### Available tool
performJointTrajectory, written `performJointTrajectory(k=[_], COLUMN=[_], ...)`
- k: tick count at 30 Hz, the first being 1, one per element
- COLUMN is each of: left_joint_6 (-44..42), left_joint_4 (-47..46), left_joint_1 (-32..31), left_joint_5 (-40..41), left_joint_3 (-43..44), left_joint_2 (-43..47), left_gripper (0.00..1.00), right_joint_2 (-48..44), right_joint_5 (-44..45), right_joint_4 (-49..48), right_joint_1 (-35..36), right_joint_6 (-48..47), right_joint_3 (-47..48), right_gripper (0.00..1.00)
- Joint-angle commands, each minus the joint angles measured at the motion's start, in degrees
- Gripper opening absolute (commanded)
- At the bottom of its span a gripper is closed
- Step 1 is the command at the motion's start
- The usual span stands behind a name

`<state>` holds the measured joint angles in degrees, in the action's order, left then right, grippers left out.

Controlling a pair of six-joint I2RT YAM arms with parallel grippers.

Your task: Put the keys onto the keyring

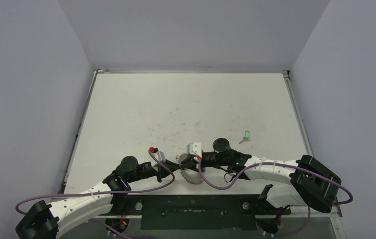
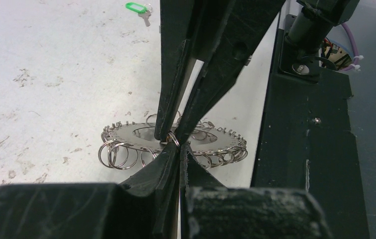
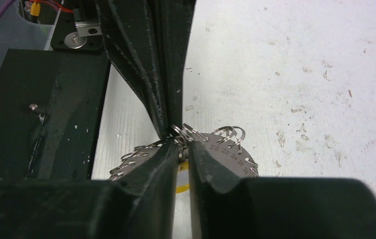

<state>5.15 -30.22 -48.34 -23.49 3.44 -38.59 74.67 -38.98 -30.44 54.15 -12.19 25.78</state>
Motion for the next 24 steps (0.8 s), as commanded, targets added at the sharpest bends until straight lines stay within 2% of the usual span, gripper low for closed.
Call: performJointTrajectory(k=[1,2,10,24], left_joint_6=[0.0,0.0,0.8,0.9], left_joint_4=[-4.3,-4.3,-3.7,2.1], left_joint_1=[-0.4,-0.4,-0.4,-0.4], left_joint_5=[-1.2,-1.1,0.8,5.9], left_joint_3=[0.8,0.8,0.3,0.9], left_joint_2=[0.3,0.4,1.8,5.3], left_gripper=[0.00,0.00,0.00,0.00], right_joint_2=[-0.7,-0.9,-4.5,-7.9], right_joint_5=[-3.4,-3.6,-3.6,-3.4], right_joint_4=[-4.9,-4.7,-4.0,5.6], right_joint_1=[0.5,0.5,0.5,0.4], right_joint_6=[-1.3,-1.5,-0.1,3.9], right_joint_3=[1.9,1.8,0.5,3.0], right_gripper=[0.06,0.00,0.00,0.00])
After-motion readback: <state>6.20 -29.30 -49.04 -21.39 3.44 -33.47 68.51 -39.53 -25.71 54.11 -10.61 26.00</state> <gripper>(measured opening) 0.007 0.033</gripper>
